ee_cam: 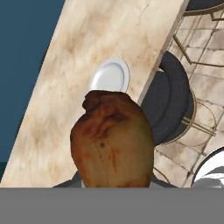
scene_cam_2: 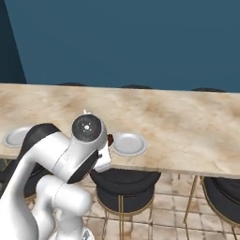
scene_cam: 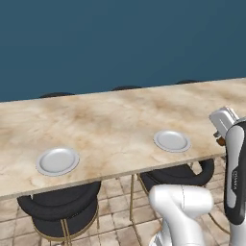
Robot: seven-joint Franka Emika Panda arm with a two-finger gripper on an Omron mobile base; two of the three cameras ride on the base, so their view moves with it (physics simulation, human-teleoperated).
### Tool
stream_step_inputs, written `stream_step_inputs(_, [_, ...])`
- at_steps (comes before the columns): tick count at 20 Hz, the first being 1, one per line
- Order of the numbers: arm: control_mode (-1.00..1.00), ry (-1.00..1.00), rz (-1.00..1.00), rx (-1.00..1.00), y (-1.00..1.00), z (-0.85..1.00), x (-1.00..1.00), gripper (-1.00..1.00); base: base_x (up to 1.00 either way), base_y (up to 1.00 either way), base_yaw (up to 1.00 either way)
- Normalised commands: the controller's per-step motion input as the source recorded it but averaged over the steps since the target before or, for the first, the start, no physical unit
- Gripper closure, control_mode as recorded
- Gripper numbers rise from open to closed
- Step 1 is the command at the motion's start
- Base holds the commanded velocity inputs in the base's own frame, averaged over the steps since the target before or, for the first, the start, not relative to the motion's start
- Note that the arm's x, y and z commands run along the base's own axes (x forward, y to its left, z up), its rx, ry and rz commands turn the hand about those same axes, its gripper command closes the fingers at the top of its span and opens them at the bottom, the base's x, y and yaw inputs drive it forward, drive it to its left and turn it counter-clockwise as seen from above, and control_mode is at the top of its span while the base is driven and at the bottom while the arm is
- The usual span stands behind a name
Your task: Take the chicken drumsticks from the pan and place one on each plate on the dining counter.
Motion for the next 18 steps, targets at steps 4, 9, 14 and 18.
stream_step_inputs(4, [1.0, 0.0, 0.0, 0.0, 0.0, 0.0, 0.0, 1.0, 0.58, -0.4, 0.39])
stream_step_inputs(9, [-1.0, 0.02, 0.3, 0.0, -0.16, -0.35, 0.62, 1.0, 0.0, 0.0, 0.0])
stream_step_inputs(14, [-1.0, 0.1, 0.19, -0.02, -0.17, -0.51, 0.67, 1.0, 0.0, 0.0, 0.0])
stream_step_inputs(18, [-1.0, 0.2, 0.08, -0.03, -0.13, -0.52, 0.73, 1.0, 0.0, 0.0, 0.0])
